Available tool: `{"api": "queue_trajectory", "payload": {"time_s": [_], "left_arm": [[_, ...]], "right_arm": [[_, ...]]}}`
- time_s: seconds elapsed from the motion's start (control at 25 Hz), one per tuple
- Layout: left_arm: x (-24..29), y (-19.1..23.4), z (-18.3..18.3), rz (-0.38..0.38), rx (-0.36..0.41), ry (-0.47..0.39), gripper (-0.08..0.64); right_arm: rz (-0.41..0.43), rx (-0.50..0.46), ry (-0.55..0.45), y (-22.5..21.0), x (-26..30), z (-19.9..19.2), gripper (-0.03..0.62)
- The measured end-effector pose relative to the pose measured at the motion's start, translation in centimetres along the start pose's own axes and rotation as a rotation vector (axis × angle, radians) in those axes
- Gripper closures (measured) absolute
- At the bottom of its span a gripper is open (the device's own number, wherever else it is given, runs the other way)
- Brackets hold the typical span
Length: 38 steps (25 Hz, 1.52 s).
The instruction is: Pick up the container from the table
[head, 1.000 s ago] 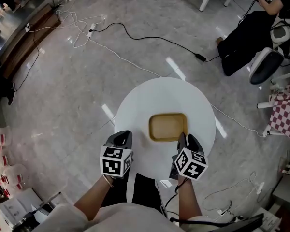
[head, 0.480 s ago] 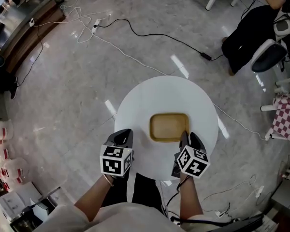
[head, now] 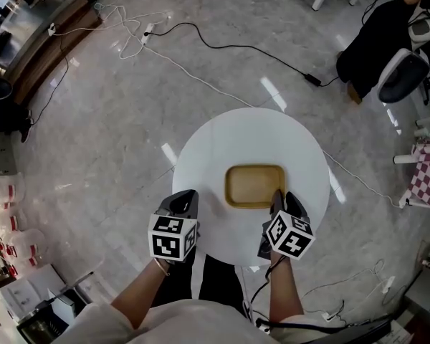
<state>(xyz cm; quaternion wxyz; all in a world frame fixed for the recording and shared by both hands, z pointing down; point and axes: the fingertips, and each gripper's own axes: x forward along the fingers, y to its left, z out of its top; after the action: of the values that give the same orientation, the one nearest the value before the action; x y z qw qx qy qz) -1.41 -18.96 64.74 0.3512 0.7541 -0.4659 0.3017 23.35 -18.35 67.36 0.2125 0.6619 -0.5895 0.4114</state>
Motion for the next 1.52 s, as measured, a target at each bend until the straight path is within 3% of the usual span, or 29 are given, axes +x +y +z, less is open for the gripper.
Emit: {"api": "queue_trajectory", "payload": {"time_s": [1.52], "left_arm": [[0.05,0.03,-0.75,-0.01,0.004,0.014,0.544]], "right_arm": [[0.005,0.003,-0.006,0.41,0.61,-0.14,0.521]]}}
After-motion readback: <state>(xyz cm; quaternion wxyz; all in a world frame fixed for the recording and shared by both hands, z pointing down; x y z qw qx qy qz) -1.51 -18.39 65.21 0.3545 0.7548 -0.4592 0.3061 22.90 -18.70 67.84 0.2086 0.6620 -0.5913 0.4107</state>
